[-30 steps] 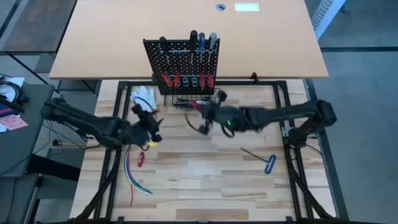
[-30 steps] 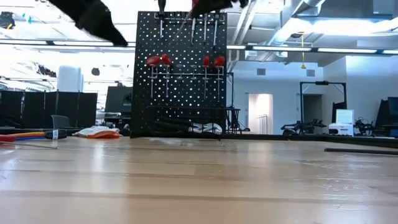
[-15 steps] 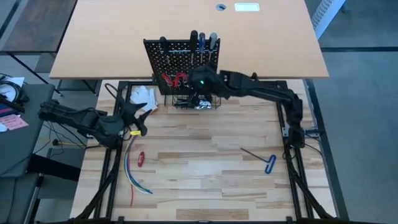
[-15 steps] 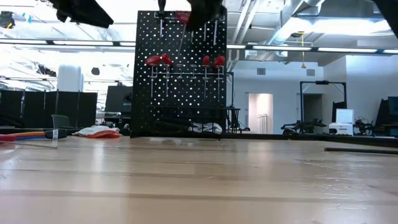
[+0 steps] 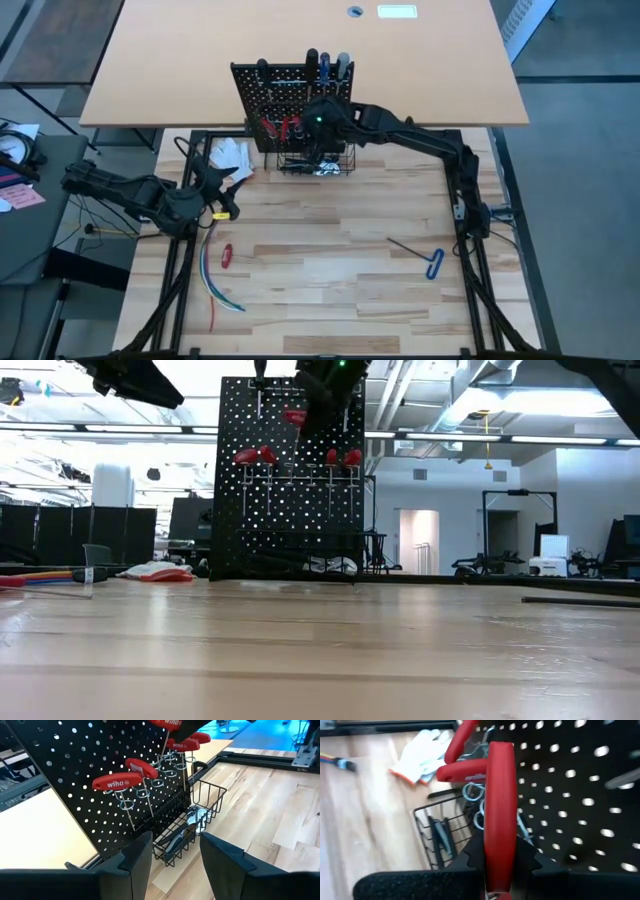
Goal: Hang tools onto peg board
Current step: Hang the red allen wrench on the black pegboard
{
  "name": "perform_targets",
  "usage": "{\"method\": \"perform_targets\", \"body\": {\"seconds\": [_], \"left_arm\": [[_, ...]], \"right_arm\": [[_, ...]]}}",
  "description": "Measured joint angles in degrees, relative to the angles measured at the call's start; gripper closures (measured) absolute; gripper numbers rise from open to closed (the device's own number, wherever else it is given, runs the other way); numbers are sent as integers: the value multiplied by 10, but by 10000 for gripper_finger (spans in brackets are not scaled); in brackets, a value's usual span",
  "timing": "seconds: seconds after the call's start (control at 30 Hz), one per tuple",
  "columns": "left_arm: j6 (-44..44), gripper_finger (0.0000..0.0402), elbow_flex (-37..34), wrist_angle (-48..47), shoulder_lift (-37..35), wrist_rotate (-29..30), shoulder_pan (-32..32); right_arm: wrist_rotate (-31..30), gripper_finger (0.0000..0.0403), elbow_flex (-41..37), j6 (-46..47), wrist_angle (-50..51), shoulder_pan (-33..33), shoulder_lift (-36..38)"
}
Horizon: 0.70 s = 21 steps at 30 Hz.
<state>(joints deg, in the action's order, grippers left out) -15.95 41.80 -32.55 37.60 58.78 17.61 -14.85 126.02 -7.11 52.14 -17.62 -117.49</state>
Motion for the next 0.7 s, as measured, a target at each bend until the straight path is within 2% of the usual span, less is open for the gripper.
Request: {"method": "perform_targets", "body": {"seconds": [0.7], "left_arm": [[-3,242,0,0,0,0,0]], "right_arm": [[36,357,0,2,-7,-25,0]]}}
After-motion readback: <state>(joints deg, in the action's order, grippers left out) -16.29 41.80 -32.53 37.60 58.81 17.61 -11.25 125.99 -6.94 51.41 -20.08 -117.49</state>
